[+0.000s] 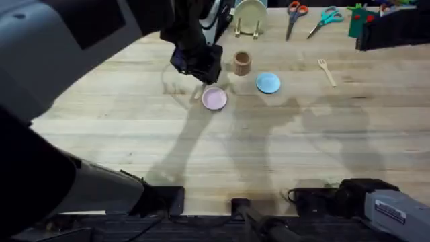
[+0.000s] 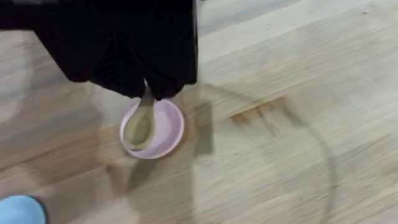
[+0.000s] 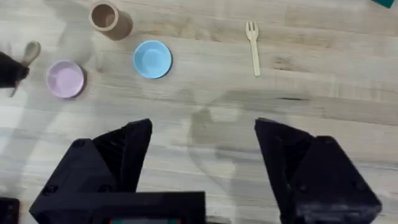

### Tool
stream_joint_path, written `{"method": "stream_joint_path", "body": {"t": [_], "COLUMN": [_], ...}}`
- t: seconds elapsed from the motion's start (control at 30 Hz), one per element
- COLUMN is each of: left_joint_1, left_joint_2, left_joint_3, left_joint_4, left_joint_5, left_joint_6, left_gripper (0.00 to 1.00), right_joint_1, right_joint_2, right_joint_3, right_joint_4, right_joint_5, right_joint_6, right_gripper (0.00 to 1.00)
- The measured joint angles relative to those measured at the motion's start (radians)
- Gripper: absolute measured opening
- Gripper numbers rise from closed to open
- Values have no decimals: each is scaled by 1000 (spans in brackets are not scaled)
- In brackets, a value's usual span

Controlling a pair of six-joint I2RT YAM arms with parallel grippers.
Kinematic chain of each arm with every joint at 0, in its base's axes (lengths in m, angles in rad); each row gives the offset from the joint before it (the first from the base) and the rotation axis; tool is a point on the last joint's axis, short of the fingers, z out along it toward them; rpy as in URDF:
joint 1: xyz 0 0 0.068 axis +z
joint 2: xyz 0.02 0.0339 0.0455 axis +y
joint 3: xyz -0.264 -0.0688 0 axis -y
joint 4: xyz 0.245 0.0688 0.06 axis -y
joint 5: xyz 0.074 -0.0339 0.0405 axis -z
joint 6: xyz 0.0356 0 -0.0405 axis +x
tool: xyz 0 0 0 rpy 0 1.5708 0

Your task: Pick up a utensil and set it on the pink plate, then put the other utensil in the container.

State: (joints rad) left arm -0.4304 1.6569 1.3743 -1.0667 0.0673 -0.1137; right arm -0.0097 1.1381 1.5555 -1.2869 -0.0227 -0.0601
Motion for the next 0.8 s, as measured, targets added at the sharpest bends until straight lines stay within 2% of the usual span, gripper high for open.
{"method": "stream_joint_path", "body": {"t": [0.27, 0.8], "left_joint_1": [-51, -50], "left_joint_2": [50, 201], "left_joint_3": [0, 0], "left_joint_4": [42, 72], "left_joint_5": [1, 1], "left_joint_6": [-25, -30], "left_gripper": [41, 42], "right_joint_1": [0, 0], "right_joint_2": [0, 0], "right_joint_3": [0, 0], "right_joint_4": [0, 0], "right_joint_5": [0, 0], "right_joint_6": [0, 0], "right_gripper": [996, 996]}}
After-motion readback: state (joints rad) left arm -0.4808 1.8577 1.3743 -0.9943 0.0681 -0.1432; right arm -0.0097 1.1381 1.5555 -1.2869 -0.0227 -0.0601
